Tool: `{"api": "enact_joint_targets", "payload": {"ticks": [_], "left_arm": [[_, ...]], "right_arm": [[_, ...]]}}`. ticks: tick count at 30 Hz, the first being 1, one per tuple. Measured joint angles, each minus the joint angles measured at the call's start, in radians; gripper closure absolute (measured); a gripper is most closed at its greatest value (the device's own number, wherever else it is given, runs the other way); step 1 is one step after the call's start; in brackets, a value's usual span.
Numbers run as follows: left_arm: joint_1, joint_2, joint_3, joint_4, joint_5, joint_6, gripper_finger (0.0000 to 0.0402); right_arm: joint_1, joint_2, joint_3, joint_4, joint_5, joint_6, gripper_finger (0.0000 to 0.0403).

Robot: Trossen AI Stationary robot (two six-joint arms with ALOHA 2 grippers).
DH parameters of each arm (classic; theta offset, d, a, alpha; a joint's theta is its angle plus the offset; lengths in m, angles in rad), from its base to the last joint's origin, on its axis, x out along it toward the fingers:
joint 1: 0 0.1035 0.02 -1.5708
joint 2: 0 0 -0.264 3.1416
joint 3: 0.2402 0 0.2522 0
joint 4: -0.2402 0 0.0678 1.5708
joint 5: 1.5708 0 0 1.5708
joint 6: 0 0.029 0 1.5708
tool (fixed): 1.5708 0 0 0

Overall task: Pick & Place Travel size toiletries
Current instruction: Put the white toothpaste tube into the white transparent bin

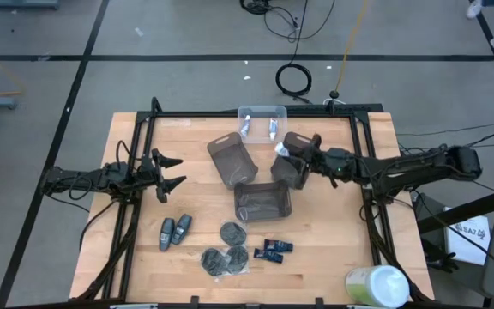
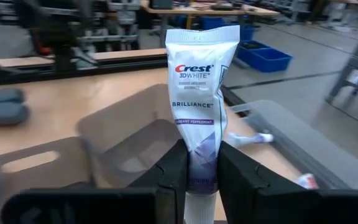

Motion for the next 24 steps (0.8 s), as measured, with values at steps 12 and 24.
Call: {"api": "enact_joint_targets", "payload": {"ticks": [12, 24], "left_arm": [[0.0, 0.0, 0.0, 0.0, 0.0, 0.0, 0.0105], [0.0, 0.0, 0.0, 0.0, 0.0, 0.0, 0.0105]], "right_arm": [[-0.163, 0.003, 0.0, -0.006, -0.004, -0.011, 0.034], [-0.317, 0.09, 0.035, 0.024, -0.203, 0.013, 0.034]]}}
